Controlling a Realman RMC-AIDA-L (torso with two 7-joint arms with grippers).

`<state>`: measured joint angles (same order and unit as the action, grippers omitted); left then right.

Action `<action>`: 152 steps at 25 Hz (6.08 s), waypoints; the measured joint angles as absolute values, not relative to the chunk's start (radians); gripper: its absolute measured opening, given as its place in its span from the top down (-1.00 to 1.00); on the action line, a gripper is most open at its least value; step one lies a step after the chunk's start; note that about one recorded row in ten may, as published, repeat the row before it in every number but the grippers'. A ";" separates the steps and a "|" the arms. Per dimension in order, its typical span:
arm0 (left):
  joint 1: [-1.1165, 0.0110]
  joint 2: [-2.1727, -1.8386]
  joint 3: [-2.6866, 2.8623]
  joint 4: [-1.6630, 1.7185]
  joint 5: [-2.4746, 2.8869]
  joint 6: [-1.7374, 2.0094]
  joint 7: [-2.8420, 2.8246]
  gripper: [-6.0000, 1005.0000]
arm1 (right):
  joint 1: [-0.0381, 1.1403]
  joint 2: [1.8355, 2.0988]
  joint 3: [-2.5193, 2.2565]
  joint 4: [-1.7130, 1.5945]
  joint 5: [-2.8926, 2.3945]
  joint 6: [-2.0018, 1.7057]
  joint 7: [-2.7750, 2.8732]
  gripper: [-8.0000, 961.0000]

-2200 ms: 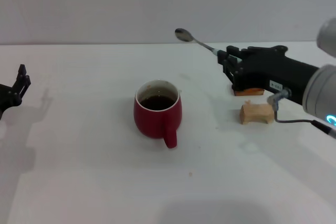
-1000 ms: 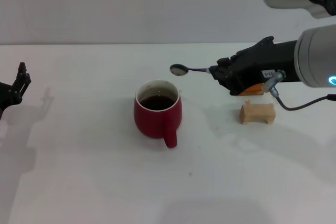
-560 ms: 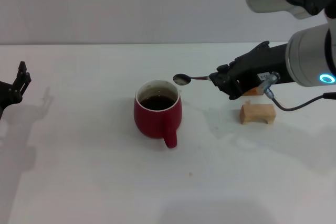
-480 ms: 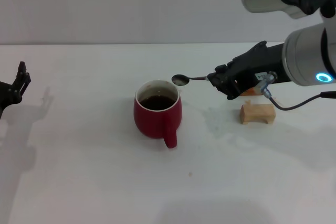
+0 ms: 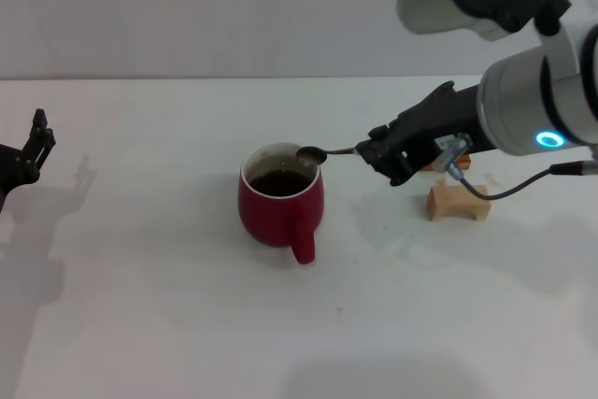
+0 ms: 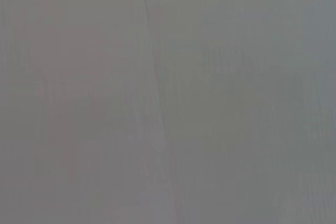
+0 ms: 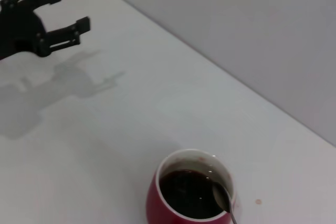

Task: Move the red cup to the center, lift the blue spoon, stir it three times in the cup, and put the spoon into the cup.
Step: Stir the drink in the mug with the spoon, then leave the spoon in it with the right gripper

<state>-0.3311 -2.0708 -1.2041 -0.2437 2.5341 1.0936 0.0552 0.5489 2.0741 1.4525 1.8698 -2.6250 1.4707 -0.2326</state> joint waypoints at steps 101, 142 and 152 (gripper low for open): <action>-0.352 -2.069 -1.216 -0.232 2.533 1.079 0.055 -0.69 | 0.721 2.074 1.402 1.483 -2.627 1.265 -0.290 0.71; -0.369 -2.069 -1.212 -0.233 2.533 1.051 0.055 -0.69 | 0.738 2.074 1.390 1.437 -2.610 1.230 -0.315 0.71; -0.374 -2.069 -1.212 -0.232 2.534 1.043 0.055 -0.69 | 0.721 2.077 1.372 1.468 -2.596 1.286 -0.310 0.71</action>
<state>-0.3743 -2.0693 -1.2118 -0.2316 2.5345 1.0431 0.0552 0.7212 2.0769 1.3721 1.4676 -2.5960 1.2858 -0.3098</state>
